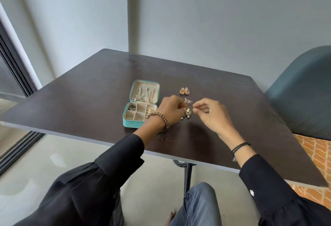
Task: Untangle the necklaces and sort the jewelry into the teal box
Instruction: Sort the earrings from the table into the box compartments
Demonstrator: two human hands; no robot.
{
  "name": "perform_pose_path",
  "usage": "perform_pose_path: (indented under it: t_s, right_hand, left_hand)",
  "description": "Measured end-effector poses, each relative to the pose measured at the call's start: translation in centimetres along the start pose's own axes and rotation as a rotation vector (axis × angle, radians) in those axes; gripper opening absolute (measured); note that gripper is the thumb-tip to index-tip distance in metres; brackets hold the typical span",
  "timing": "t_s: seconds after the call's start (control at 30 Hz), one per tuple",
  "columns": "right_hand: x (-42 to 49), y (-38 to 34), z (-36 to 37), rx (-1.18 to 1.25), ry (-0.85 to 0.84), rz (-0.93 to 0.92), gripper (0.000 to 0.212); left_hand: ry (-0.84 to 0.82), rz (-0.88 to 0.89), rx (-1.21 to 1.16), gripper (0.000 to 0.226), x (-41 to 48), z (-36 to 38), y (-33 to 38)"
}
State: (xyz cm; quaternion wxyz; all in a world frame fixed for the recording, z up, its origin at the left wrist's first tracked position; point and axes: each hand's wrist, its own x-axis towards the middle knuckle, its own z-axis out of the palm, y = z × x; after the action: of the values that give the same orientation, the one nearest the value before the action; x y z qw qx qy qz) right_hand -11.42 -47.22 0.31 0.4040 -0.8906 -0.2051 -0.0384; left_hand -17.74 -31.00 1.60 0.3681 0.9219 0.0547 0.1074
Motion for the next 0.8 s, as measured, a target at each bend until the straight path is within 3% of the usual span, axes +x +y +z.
perform_pose_path:
  t_s: [0.3,0.47,0.67,0.8]
  right_hand:
    - [0.8,2.1,2.3,-0.153,-0.044,-0.02,0.027]
    - [0.8,2.1,3.5,-0.242,-0.018,0.025,0.02]
    - [-0.2,3.2,3.7,-0.01,0.089,-0.02,0.009]
    - [-0.8,2.7,3.1,0.169,0.106,-0.028,0.006]
  left_hand:
    - [0.038,-0.042,0.2,0.023,1.2,4.0,-0.5]
    - [0.059,-0.054,0.191,0.019,1.5,4.3,-0.7]
    - [0.087,-0.078,0.08,0.02,1.0,4.4,-0.8]
    - [0.094,-0.1,0.049,0.033,0.8,5.3,-0.7]
